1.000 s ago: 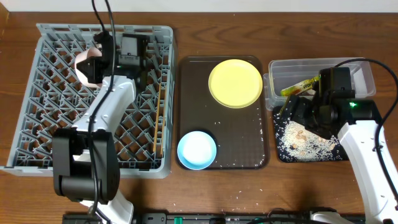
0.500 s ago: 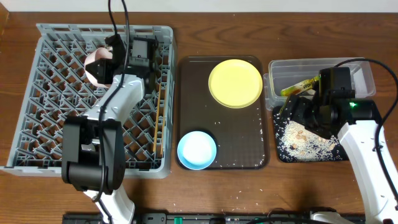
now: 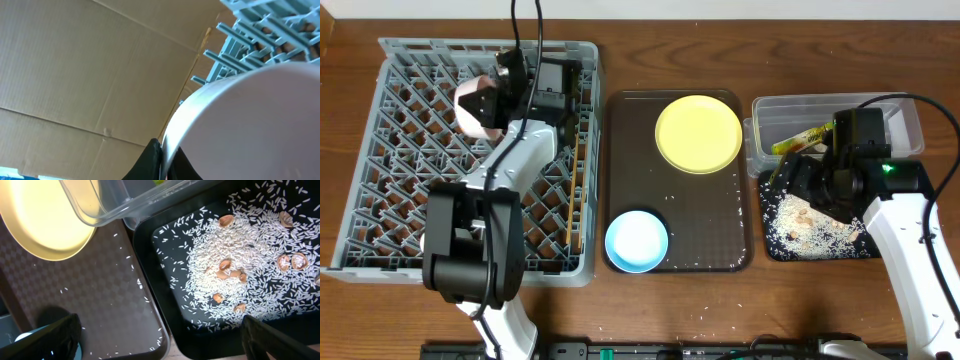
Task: Sort waste into correct bins and load items into the dishwasher
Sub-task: 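Lower the bowl into the back of the dish rack, then release the bowl and move the left gripper to the light-blue bowl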
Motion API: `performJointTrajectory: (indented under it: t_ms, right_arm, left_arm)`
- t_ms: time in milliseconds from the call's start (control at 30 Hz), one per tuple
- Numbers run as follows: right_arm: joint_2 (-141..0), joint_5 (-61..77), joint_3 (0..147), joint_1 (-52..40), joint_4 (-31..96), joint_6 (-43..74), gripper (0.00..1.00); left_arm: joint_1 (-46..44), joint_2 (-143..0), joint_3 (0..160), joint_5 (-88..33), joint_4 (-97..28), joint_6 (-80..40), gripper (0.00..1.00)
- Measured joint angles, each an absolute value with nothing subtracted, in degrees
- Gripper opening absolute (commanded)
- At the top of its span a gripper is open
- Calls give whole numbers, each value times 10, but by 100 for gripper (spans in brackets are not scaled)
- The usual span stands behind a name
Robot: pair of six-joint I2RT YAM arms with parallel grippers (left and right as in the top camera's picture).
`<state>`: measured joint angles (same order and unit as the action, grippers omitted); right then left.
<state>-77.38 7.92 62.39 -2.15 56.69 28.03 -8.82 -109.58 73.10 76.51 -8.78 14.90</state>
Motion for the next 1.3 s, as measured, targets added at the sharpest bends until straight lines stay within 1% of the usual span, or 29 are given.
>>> performJointTrajectory:
  t_ms: [133,267,333,367,400,433,467,633,800,967,1167,1300]
  right_arm:
    - [-774,79,624,-22,567,279,99]
    - [-774,79,624,-22,565,278,99]
    - [-774,79,624,-22,565,278,99]
    - [-774,79,624,-22,565,278,99]
    - [-774,79,624,-22,565,278,99]
    - [-774,79,624,-22,565,278,99]
    - [-774,79,624,-22,565,278,99]
    - [-774,79,624,-22,566,278,99]
    - [-774,79,624,-22,569,278,99]
    - [-774,81,624,-22,570,278,99]
    - [-774,88,624,-22,573,278,99]
    - [-774,91,624,-22,576,278,99]
  left_arm:
    - [-80,-1096,731,760,-88,151,7]
    - [-91,-1096,731,754,-88,150,8]
    - [-102,-1096,731,753,-88,150,10]
    - [-112,-1096,730,752,-89,150,13]
    - [-119,-1096,729,751,-89,150,24]
    - [-128,-1097,729,750,-90,152,45]
    - [-134,-1097,729,750,-91,148,51]
    - [-159,-1099,727,754,-96,149,62]
    - [-176,-1098,727,788,-99,150,65]
    - [-239,-1068,725,794,-104,150,67]
    - [-317,-980,724,708,-188,117,67]
    - [-323,-943,724,629,-270,47,66]
